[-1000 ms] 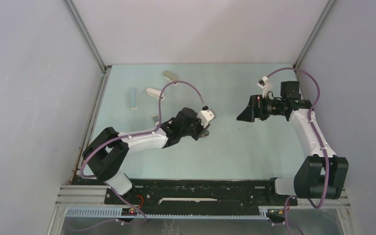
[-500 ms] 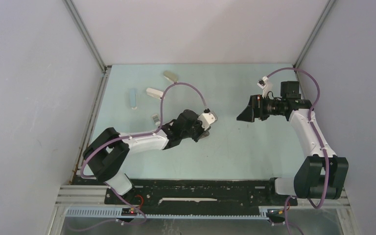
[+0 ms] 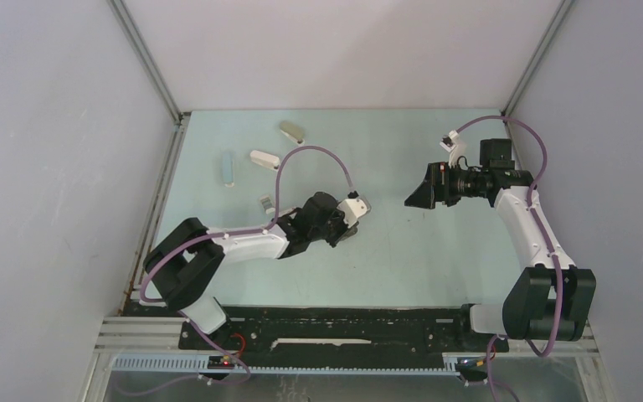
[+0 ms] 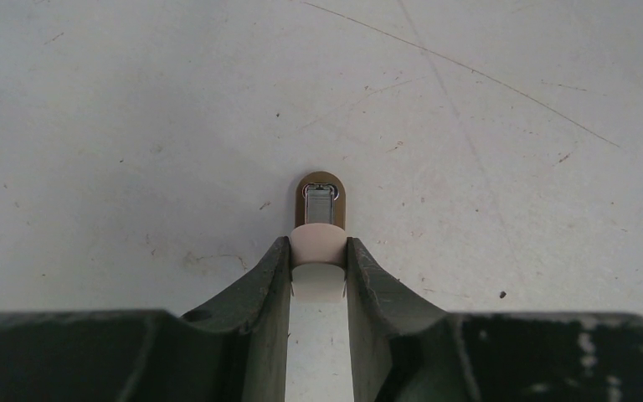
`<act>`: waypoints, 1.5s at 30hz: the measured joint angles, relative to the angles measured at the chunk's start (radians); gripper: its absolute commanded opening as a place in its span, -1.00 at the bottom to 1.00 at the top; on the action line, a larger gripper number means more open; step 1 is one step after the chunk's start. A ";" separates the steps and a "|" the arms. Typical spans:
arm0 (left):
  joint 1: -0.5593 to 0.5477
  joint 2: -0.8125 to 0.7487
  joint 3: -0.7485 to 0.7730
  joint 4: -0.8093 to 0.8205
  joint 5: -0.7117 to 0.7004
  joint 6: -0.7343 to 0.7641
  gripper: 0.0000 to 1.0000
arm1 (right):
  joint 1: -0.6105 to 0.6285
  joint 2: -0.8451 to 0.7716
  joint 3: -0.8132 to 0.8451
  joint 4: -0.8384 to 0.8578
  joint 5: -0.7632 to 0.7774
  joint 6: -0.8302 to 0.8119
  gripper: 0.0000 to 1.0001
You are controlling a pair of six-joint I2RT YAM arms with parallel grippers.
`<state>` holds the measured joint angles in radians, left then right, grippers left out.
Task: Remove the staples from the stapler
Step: Place the stapler at the center of the board.
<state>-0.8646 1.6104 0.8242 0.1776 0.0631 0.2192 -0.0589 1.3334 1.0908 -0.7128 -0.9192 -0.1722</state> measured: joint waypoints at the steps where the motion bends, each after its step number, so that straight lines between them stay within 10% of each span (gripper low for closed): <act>1: 0.000 0.002 0.000 0.000 -0.002 0.000 -0.50 | 0.000 0.000 0.000 0.000 0.000 0.000 0.99; 36: -0.001 -0.058 -0.026 0.021 -0.123 -0.026 0.07 | 0.000 -0.001 -0.013 0.000 0.000 0.000 0.99; 45: 0.013 -0.304 -0.087 0.042 -0.183 -0.126 0.60 | 0.008 -0.003 -0.016 -0.011 -0.045 -0.059 0.99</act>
<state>-0.8520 1.3060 0.7372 0.2195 -0.1204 0.0937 -0.0513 1.3304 1.0748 -0.7235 -0.9646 -0.2310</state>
